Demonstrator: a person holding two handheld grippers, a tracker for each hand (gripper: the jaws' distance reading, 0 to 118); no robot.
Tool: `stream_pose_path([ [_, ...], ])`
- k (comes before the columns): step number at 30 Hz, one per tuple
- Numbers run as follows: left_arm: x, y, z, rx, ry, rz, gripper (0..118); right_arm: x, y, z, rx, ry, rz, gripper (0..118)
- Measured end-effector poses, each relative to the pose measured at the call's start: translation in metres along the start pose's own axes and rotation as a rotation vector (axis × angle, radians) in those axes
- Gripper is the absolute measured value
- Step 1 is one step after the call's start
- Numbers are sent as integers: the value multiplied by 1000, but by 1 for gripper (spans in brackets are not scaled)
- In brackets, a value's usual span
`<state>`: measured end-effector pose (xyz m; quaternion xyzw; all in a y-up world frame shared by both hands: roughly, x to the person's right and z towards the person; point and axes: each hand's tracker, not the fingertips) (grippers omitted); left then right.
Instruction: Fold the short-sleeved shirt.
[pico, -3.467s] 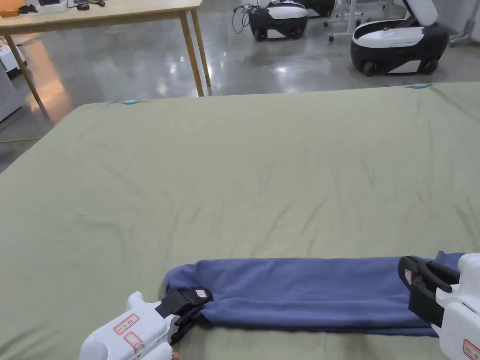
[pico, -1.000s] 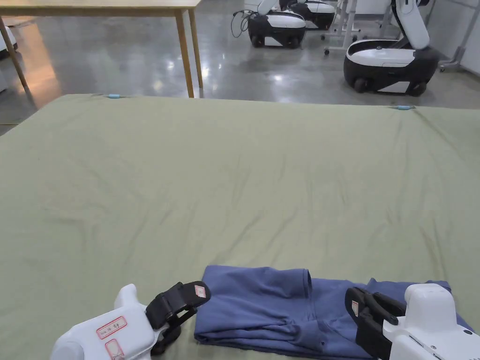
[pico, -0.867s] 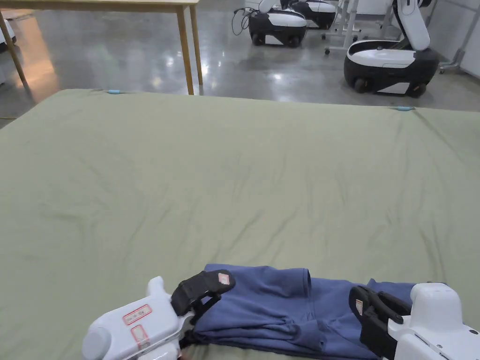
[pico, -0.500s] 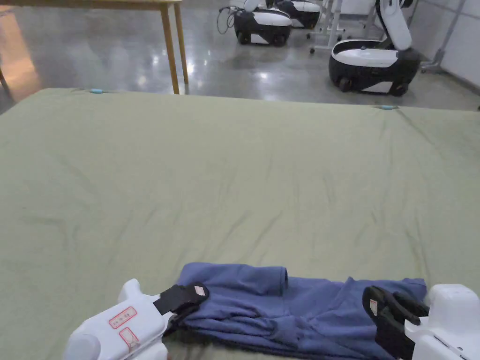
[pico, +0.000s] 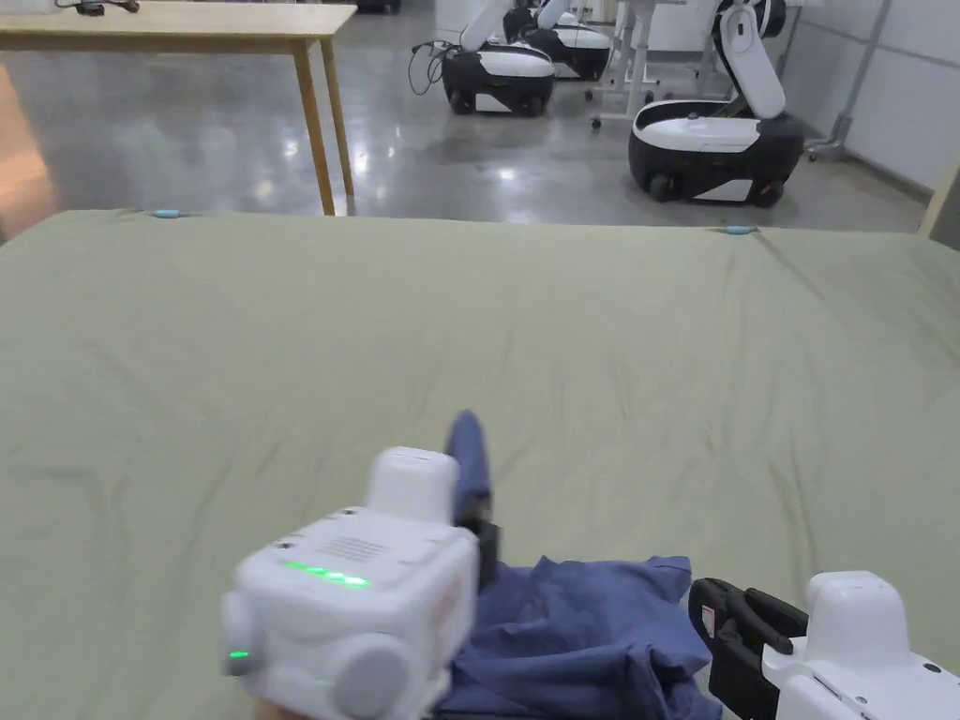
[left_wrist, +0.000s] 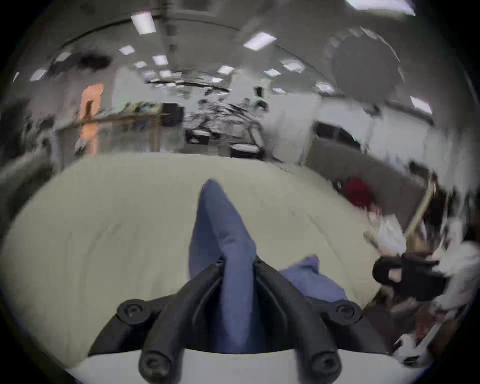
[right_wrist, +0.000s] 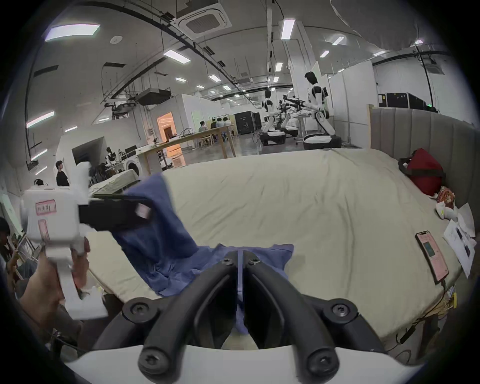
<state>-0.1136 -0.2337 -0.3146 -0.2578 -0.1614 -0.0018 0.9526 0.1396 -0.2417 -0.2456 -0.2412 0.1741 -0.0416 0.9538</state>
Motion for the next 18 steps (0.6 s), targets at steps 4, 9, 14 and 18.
stream_pose_path([
  [4, 86, -17, -66, -106, 22, -182, 12, 13, -1, 18, 15, -55, 23, 5],
  [9, 114, -46, -105, -212, -20, -221, 89, 37, 0, 31, 5, -92, -8, 5],
  [14, 82, -23, -52, -95, -164, -16, 99, 48, 1, 34, -3, -85, -37, 5],
  [18, 18, -14, -17, -31, -188, 221, 71, 50, 1, 29, -7, -65, -56, 5],
])
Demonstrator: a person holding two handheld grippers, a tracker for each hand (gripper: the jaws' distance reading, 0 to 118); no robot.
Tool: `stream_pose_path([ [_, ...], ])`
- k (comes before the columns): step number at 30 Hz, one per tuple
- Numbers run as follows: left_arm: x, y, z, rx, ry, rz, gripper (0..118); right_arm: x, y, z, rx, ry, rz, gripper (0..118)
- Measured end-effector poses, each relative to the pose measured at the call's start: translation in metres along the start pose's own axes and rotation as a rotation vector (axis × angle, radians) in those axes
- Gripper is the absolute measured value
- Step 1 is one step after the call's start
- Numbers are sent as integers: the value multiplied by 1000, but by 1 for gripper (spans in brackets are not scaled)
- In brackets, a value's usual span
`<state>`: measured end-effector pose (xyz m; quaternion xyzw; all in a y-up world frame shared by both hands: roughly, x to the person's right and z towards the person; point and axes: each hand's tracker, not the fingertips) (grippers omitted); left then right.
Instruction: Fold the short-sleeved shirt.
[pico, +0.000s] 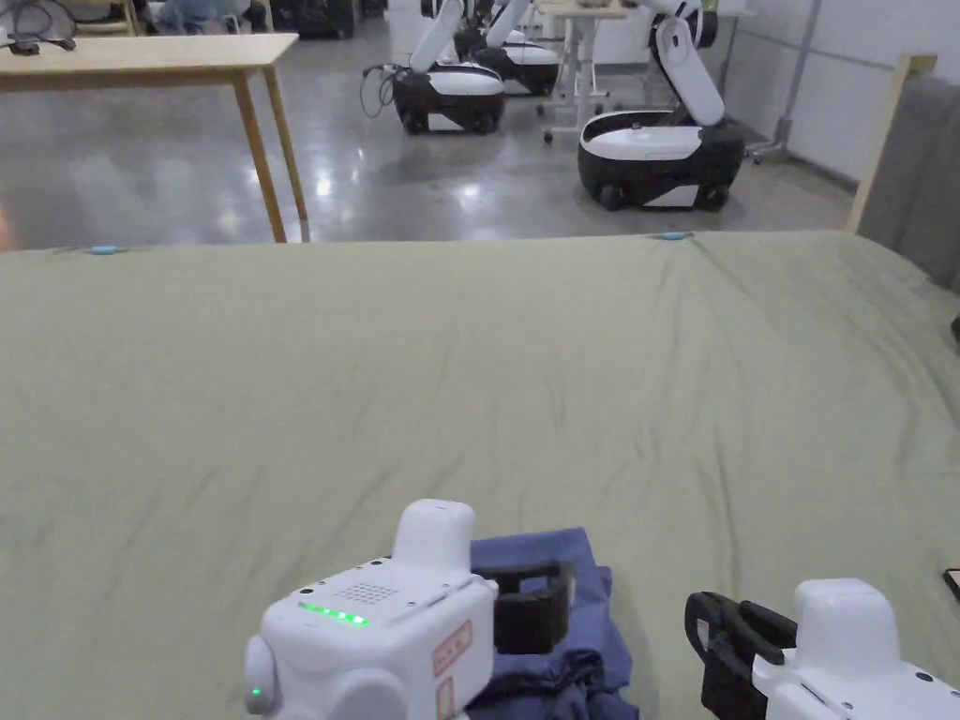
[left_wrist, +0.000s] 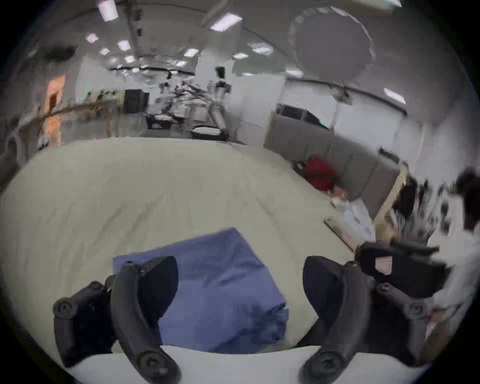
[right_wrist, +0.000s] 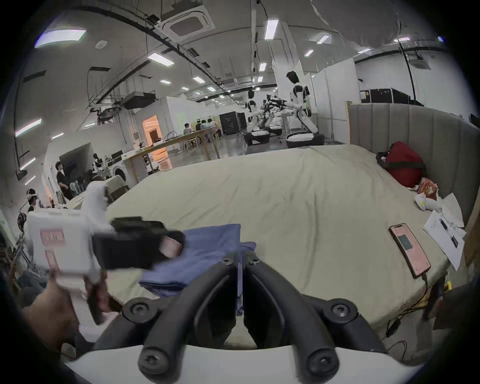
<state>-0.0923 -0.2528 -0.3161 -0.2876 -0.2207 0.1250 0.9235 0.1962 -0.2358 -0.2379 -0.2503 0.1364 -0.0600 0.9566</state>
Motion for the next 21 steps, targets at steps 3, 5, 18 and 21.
stream_pose_path([
  [3, -36, 2, 0, -22, 55, 111, 29, 1, -1, -11, -18, 9, -6, 5],
  [5, -37, -3, -16, -87, 18, 120, 29, 2, -1, -21, -40, 25, -29, 5],
  [18, -2, -52, -67, -207, -210, 158, 29, 1, 7, -78, -127, 140, -149, 5],
  [21, -31, -36, -18, -118, -152, 139, 49, -4, -2, -119, -164, 209, -246, 5],
])
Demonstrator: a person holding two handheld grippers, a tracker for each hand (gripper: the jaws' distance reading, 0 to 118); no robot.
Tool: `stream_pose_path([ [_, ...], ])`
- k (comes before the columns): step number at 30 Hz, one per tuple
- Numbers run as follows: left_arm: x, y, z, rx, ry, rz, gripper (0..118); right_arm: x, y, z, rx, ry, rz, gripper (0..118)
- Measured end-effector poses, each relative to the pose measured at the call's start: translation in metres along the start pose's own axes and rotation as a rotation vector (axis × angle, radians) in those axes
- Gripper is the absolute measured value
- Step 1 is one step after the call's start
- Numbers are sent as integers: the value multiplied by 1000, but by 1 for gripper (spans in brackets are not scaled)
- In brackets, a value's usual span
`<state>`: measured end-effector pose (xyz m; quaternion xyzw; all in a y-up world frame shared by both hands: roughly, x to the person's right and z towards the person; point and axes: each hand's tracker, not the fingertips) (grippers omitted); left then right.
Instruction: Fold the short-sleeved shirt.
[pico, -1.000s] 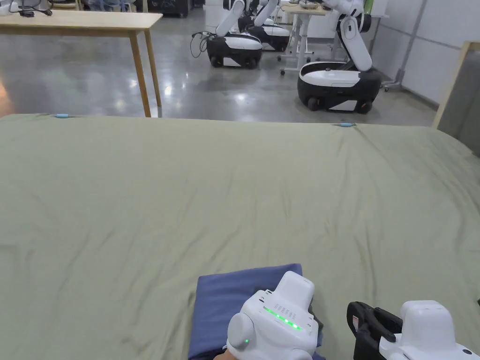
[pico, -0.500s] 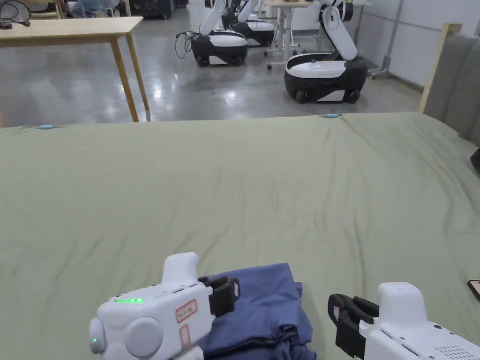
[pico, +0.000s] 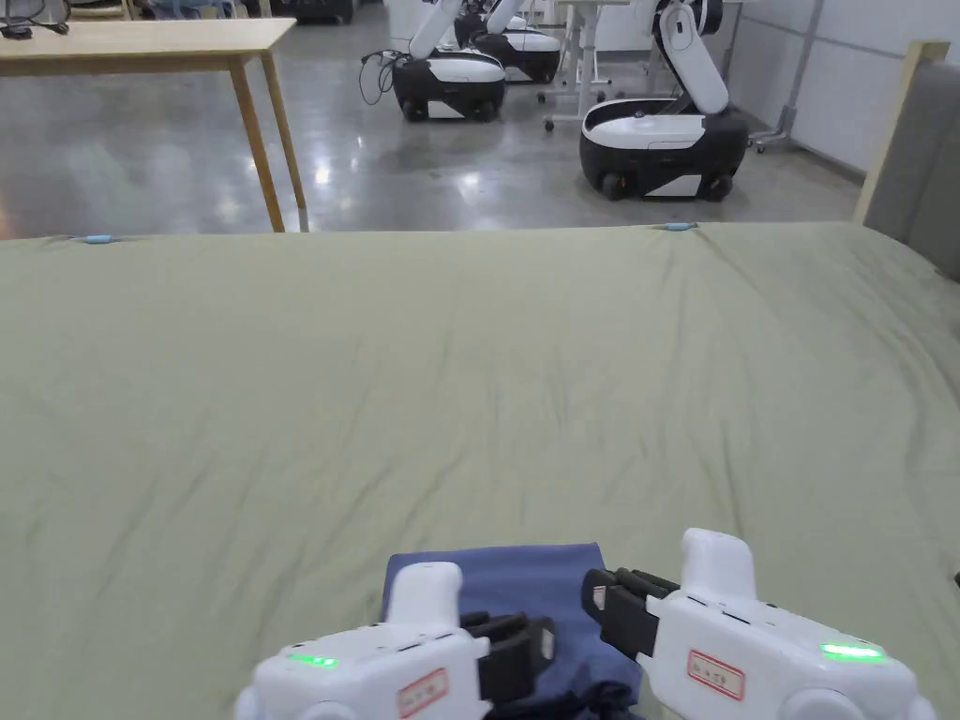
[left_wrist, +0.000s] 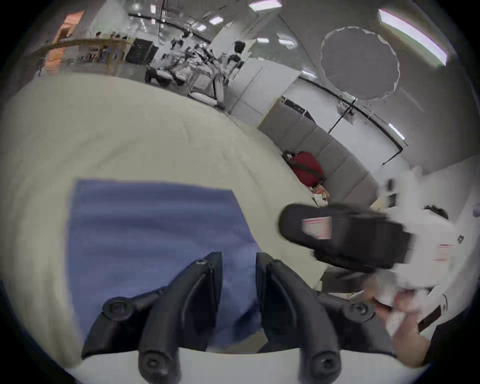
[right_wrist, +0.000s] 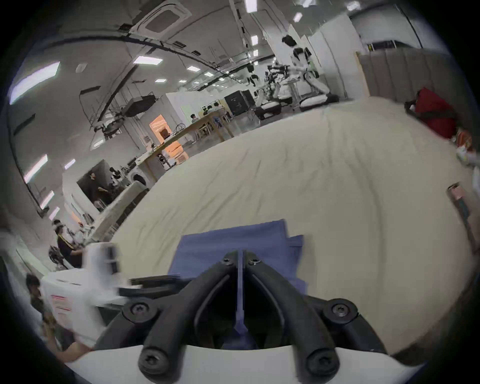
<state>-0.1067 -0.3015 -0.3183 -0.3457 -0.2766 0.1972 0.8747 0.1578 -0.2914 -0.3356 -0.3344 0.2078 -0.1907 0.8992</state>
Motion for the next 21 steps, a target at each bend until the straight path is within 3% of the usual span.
stream_pose_path([
  [2, -23, 5, 33, 35, 43, 44, 113, 4, -7, -22, -41, 21, -27, 5],
  [4, -53, 8, 58, 60, 65, 122, 116, 10, -18, -35, -94, -1, -39, 5],
  [6, -81, 2, 73, 54, 56, 167, 116, 14, -30, -35, -119, -90, -23, 5],
  [9, -118, -12, 68, -3, 4, 334, 116, 27, -37, -26, -78, -56, -108, 5],
  [12, -142, -33, 26, -23, -234, 579, 115, 29, -35, -21, -75, -57, -111, 5],
  [13, -143, -37, 13, 21, -343, 612, 114, 28, -35, -21, -75, -62, -102, 5],
  [14, -141, -37, 0, 56, -434, 634, 102, 26, -34, -20, -78, -68, -90, 5],
  [15, -138, -35, -14, 51, -474, 664, 73, 25, -34, -20, -78, -68, -85, 5],
  [16, -135, -33, -24, 57, -430, 676, 28, 25, -33, -19, -76, -68, -82, 5],
  [17, -130, -29, -33, 61, -428, 664, 20, 24, -33, -18, -74, -68, -80, 5],
  [18, -125, -25, -40, 50, -402, 667, 20, 22, -34, -18, -72, -69, -79, 5],
  [20, -115, -20, -48, -40, -187, 628, 20, 21, -33, -16, -68, -76, -78, 5],
  [21, -113, -22, -51, -70, -153, 584, 20, 20, -33, -16, -68, -76, -77, 5],
])
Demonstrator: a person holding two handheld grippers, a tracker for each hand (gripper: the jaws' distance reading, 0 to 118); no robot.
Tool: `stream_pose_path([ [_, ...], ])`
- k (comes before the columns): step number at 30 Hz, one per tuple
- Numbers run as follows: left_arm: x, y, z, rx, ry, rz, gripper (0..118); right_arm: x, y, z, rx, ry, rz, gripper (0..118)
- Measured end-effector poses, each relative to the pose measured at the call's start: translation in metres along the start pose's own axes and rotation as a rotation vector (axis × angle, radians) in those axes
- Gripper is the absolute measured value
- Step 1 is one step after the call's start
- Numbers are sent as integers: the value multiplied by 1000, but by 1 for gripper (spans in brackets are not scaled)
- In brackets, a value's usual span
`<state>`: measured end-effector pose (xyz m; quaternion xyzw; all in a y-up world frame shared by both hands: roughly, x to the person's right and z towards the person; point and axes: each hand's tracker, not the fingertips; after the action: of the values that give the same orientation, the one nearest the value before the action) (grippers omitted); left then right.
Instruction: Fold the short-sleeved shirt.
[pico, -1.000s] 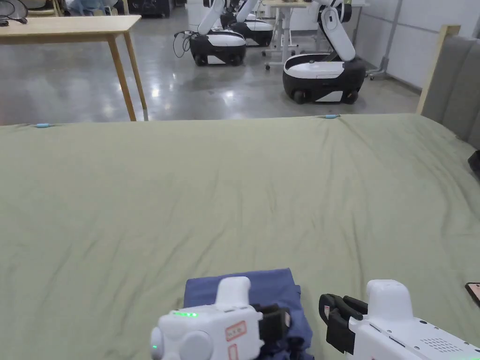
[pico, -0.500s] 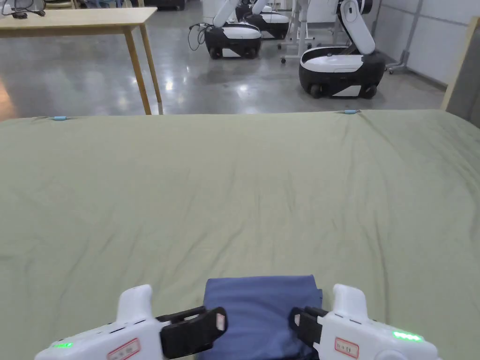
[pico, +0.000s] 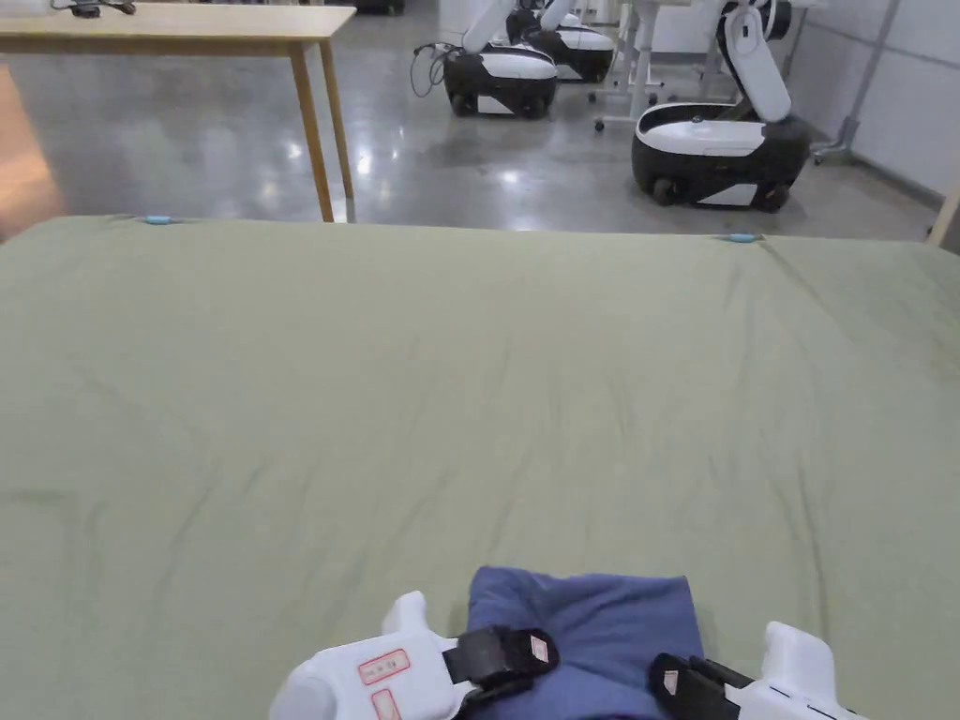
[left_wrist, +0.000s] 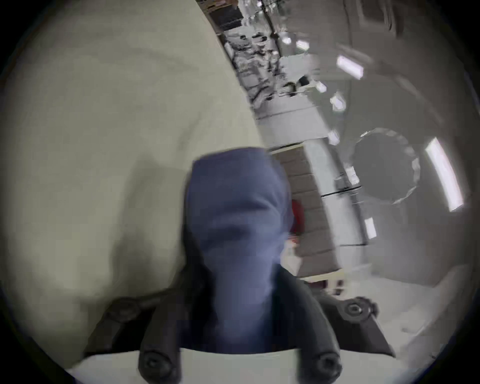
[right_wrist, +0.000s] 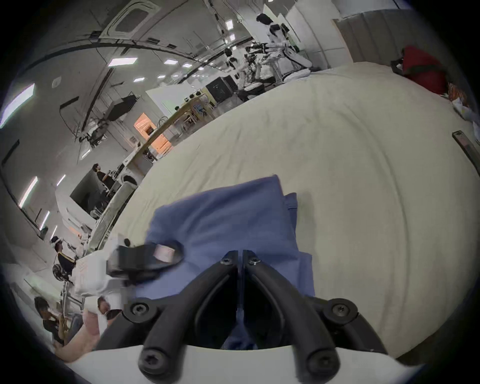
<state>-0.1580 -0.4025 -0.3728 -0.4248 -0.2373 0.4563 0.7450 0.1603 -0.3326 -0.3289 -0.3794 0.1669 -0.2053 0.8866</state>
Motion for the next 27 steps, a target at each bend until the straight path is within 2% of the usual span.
stream_pose_path([
  [2, 4, 3, 17, 21, -62, 8, 20, -4, 0, 5, 5, 6, 3, 5],
  [3, 5, 3, 27, 38, -45, -2, 20, -7, 0, 8, 17, 12, 9, 5],
  [7, 5, 24, 99, 97, 51, -131, 20, -27, 3, 13, 37, 42, 44, 5],
  [10, -13, 56, 182, 133, 115, -189, 20, -51, 0, 8, 36, 64, 91, 5],
  [13, -35, 93, 265, 175, 253, -266, 20, -75, -6, 2, 31, 94, 117, 5],
  [18, -89, 153, 378, 180, 408, -250, 21, -106, -22, -19, -1, 118, 152, 5],
  [23, -146, 179, 422, 165, 539, -181, 21, -123, -31, -21, -21, 128, 172, 5],
  [24, -153, 179, 425, 182, 525, -162, 24, -125, -31, -19, -20, 125, 176, 5],
  [25, -159, 178, 427, 209, 512, -128, 41, -125, -29, -16, -16, 124, 178, 5],
  [26, -161, 176, 426, 211, 485, -115, 83, -125, -28, -15, -13, 124, 179, 5],
  [27, -158, 171, 423, 211, 480, -134, 104, -126, -26, -14, -11, 123, 180, 5],
])
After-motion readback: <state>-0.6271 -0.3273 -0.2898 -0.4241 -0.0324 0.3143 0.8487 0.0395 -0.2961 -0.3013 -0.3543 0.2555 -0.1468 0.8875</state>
